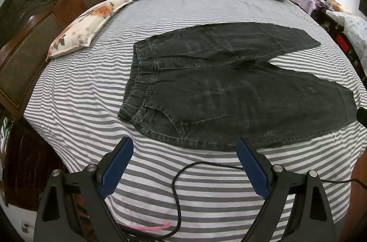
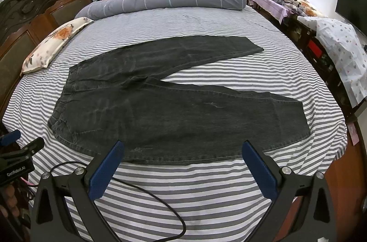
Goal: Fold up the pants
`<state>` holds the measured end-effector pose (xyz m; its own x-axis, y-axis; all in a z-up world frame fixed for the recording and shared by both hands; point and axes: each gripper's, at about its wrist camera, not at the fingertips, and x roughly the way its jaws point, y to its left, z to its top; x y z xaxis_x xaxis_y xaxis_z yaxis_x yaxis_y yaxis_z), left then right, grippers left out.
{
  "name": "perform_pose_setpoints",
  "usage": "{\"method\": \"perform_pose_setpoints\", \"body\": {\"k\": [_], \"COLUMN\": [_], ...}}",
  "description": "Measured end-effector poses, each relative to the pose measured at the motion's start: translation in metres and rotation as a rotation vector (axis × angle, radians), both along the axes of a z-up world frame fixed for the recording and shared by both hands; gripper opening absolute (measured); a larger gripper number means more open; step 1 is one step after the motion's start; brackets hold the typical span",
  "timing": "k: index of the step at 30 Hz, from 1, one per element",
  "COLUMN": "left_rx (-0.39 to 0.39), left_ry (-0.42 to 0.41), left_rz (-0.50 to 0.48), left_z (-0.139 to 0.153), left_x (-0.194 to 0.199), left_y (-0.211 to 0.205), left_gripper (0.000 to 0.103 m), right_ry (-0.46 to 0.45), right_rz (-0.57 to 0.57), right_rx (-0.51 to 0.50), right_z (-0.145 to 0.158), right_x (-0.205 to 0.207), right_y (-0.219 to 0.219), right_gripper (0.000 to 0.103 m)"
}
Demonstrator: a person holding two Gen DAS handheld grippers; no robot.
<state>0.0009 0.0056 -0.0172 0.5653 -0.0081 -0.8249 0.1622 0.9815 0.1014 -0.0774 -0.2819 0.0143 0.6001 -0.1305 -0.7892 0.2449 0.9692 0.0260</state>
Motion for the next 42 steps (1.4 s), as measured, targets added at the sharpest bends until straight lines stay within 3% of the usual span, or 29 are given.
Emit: {"method": "perform_pose_setpoints", "body": {"k": [19, 34, 42], "left_rx": [0.006, -0.030, -0.013], "left_ry": [-0.037, -0.021, -0.021], "left_rz": [0.000, 0.005, 0.025], "left_z": [-0.0022, -0.0024, -0.0009], "left_x": [0.0001, 0.0009, 0.0040], "left_y": [0.0027, 0.0019, 0.0021], "left_gripper": [0.091, 0.091, 0.091], "right_ry": [-0.003, -0.010, -0.010], "right_rz": [0.011, 0.011, 0.009], "right_rx": [-0.011, -0.023, -0.021], "right_z": [-0.0008, 0.0025, 0.0026], "right_x": [0.0035, 0.0061, 0.0059], "right_y": [0.0034, 0.0052, 0.0059], "right_gripper": [0.103, 0.102, 0.102]}}
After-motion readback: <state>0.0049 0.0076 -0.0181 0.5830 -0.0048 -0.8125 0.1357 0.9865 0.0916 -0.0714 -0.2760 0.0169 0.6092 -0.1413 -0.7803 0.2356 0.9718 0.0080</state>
